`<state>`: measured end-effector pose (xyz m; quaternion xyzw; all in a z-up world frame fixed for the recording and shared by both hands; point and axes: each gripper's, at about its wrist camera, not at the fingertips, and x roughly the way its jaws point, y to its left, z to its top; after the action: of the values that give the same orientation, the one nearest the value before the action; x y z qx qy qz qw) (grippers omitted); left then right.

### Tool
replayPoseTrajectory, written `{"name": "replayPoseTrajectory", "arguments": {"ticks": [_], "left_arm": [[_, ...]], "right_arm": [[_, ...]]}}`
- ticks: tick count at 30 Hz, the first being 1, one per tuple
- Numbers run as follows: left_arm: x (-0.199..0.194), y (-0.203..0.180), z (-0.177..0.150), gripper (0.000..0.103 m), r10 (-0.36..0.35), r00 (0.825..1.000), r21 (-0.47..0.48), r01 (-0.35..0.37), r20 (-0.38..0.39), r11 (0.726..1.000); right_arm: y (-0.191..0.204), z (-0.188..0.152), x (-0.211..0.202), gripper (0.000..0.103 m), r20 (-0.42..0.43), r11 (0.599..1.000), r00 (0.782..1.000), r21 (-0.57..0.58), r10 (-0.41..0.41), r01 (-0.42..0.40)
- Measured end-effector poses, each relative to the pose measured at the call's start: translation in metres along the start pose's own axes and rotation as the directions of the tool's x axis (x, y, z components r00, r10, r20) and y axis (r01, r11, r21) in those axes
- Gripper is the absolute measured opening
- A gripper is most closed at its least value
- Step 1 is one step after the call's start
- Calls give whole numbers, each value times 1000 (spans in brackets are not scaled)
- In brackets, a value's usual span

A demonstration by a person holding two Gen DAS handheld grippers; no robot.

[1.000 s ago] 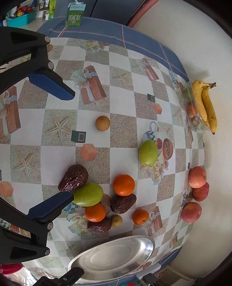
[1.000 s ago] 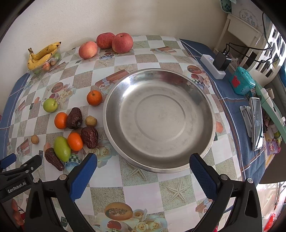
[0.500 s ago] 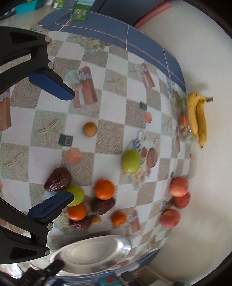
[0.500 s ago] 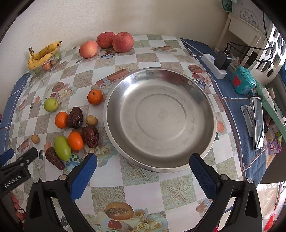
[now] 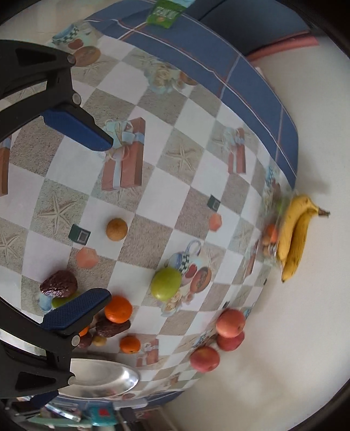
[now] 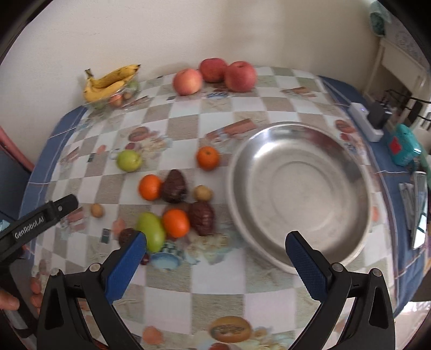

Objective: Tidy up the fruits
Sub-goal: 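Grasp the dark date with the right gripper while the left grasps a brown fruit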

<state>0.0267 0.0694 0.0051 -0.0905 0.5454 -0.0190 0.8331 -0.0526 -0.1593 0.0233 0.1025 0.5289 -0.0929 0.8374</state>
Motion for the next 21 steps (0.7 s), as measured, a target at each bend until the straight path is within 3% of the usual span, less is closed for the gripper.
{"name": "replayPoseTrajectory", "arguments": {"ticks": [3, 7, 13, 21], "left_arm": [[6, 6, 0, 102, -17, 1000, -26, 16, -25, 1000], [15, 9, 1, 102, -36, 997, -45, 33, -67, 998], [35, 17, 1, 102, -36, 990, -92, 24, -136, 995], [44, 15, 1, 102, -42, 984, -67, 30, -173, 997]], "right_arm": [[17, 1, 3, 103, 9, 999, 1000, -42, -21, 21], [34, 1, 10, 103, -8, 999, 1000, -31, 26, -26], [57, -8, 38, 103, -89, 1000, 996, 13, -5, 6], [71, -16, 60, 103, -114, 997, 993, 72, -15, 23]]}}
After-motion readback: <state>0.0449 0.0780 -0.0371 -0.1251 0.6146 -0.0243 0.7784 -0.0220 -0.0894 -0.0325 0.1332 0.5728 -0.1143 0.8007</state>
